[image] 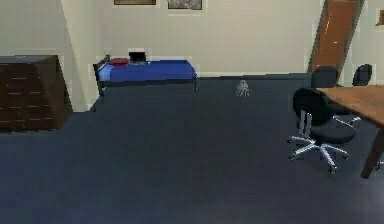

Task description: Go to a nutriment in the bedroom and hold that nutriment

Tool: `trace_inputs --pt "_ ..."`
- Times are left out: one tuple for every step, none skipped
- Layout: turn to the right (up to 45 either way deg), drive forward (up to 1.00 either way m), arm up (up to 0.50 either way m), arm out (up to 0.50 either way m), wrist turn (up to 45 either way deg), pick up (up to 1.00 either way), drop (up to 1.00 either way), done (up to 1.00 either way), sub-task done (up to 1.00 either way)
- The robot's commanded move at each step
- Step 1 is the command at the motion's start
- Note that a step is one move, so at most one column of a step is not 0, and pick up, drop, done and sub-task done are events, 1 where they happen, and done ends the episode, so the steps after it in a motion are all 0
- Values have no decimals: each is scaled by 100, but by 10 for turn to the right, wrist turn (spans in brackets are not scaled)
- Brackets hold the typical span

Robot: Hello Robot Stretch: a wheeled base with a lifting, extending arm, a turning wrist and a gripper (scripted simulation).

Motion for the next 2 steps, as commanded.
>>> trace_inputs --pt "120 0 0 0 0 0 0 0 0" --pt "0 100 0 0 0 0 0 0 0"
